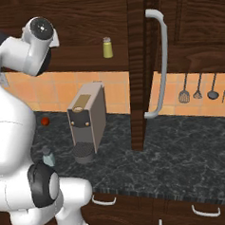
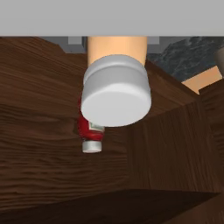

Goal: Put the shaker and condiment bottle from the counter next to their counterparts in the cabinet.

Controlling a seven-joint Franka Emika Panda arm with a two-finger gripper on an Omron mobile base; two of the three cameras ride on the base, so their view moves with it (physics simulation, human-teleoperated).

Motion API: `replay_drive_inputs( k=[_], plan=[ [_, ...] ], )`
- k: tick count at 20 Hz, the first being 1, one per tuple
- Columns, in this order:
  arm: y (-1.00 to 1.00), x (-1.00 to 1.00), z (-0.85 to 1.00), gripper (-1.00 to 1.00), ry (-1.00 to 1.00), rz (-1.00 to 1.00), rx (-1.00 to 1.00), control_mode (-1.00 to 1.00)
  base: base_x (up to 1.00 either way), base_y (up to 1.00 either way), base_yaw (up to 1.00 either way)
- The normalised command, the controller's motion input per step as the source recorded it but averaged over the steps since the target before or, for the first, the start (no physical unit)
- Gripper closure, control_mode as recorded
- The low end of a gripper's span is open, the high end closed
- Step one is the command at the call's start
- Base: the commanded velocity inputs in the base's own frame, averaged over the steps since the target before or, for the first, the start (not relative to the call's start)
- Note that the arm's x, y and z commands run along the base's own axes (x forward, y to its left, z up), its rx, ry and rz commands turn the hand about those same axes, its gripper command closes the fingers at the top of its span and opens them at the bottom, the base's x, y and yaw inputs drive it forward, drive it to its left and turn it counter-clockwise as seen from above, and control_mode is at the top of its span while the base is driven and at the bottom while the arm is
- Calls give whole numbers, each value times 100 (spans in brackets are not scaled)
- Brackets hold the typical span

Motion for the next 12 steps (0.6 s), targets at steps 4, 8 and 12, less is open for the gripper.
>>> replay_drive_inputs(
  k=[4, 8, 12],
  plan=[
    [0, 44, 2, 100, 0, 3, -13, -100, 0, 0, 0],
    [0, 52, 0, 100, 0, 6, -1, -100, 0, 0, 0],
    [-4, 52, 0, 100, -1, 5, 0, -100, 0, 0, 0]
  ],
)
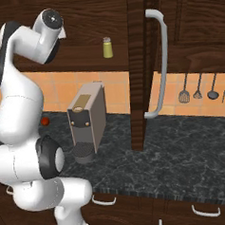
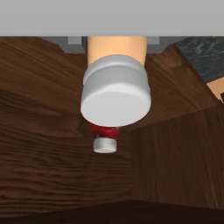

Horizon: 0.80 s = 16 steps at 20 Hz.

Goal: Put the shaker and condiment bottle from the counter next to their counterparts in the cabinet.

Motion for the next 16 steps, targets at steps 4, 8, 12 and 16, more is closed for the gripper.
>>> replay_drive_inputs(
  k=[4, 8, 12, 16],
  plan=[
    [0, 36, -5, 100, -3, 6, 0, -100, 0, 0, 0],
    [2, 27, -6, 100, -5, 10, 0, -100, 0, 0, 0],
    [8, 21, -16, 100, -4, 8, 0, -100, 0, 0, 0],
    [16, 19, -14, 100, -2, 5, 0, -100, 0, 0, 0]
  ],
)
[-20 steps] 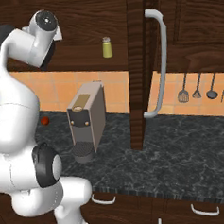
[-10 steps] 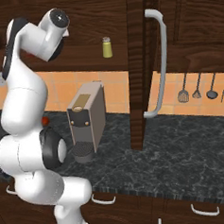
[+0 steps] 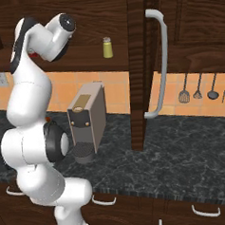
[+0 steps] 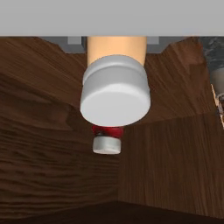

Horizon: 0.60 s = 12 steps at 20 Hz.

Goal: Put the shaker and condiment bottle from the counter next to their counterparts in the cabinet.

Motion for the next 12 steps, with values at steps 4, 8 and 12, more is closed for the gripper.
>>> replay_drive_inputs(
  k=[4, 8, 12],
  plan=[
    [19, 27, -4, 100, -1, 3, 0, -100, 0, 0, 0],
    [9, 31, 0, 100, 0, 3, 0, -100, 0, 0, 0],
    [1, 31, -5, 100, 0, 4, 0, -100, 0, 0, 0]
  ],
)
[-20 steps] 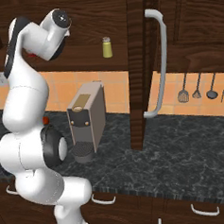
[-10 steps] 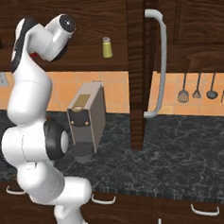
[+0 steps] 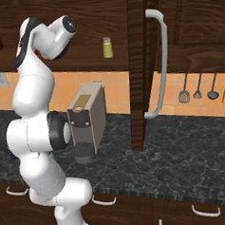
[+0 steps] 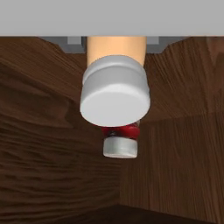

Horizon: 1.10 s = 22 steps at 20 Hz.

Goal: Put the shaker and condiment bottle from the counter next to their counterparts in the cabinet.

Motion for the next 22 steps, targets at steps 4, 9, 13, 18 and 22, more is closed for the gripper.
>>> replay_drive_inputs(
  k=[4, 9, 13, 18, 22],
  plan=[
    [0, 25, -6, -100, 0, 3, 0, -100, 0, 0, 0],
    [0, 14, -10, -100, -3, 3, 0, -100, 0, 0, 0],
    [1, 4, -11, -100, -4, 1, 0, -100, 0, 0, 0],
    [-4, -16, -1, -100, -12, 2, 0, -100, 0, 0, 0],
    [-8, -37, 4, -100, -21, 3, 0, -100, 0, 0, 0]
  ],
)
